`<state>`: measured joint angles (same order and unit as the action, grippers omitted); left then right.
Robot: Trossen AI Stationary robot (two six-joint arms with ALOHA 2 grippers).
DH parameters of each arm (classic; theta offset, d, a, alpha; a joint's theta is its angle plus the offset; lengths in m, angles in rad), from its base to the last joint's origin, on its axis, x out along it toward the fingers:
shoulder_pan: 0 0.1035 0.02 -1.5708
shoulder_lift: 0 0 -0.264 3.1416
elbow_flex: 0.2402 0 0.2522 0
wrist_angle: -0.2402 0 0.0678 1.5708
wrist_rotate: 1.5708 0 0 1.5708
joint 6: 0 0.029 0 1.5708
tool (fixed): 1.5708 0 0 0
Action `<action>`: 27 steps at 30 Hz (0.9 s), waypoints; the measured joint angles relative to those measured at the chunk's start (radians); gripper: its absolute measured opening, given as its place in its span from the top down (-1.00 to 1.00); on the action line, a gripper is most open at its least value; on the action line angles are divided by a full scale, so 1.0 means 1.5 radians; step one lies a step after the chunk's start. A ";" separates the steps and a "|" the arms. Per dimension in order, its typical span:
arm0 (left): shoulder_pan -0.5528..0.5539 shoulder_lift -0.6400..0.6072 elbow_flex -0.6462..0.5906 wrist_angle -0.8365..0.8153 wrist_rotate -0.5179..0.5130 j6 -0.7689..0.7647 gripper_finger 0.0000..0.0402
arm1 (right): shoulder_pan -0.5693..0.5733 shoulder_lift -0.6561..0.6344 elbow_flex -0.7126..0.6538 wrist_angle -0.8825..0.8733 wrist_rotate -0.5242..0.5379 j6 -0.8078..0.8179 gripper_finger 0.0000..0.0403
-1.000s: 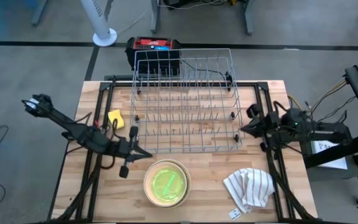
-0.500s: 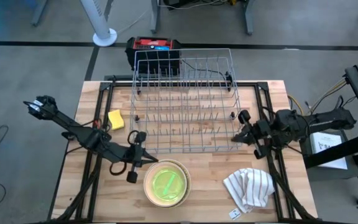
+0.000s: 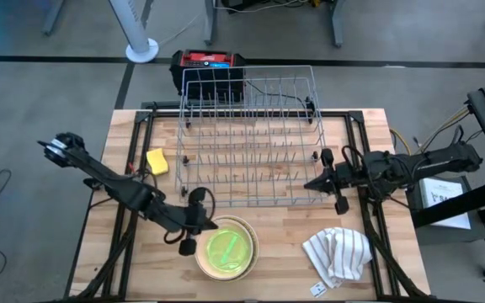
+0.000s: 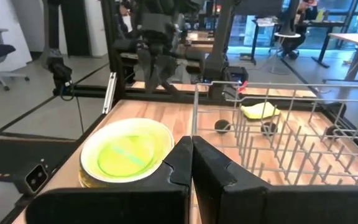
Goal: Sort dishes
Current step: Put the green transparent plate into the dish rack
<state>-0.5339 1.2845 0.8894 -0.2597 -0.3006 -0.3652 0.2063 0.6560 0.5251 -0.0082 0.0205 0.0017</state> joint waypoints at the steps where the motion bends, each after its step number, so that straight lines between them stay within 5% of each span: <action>1: 0.000 0.005 0.000 -0.012 0.005 -0.029 1.00 | 0.001 0.000 0.000 0.000 0.000 0.000 1.00; 13: -0.001 0.060 0.047 -0.122 0.140 -0.324 1.00 | 0.004 0.000 0.003 -0.032 0.000 0.017 1.00; 27: -0.006 0.181 0.327 -0.438 0.110 -0.268 1.00 | 0.004 0.000 0.003 -0.056 0.000 0.018 1.00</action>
<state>-0.5425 1.5566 1.3795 -0.9171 -0.1361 -0.7678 0.2119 0.6556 0.5297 -0.0924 0.0204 0.0286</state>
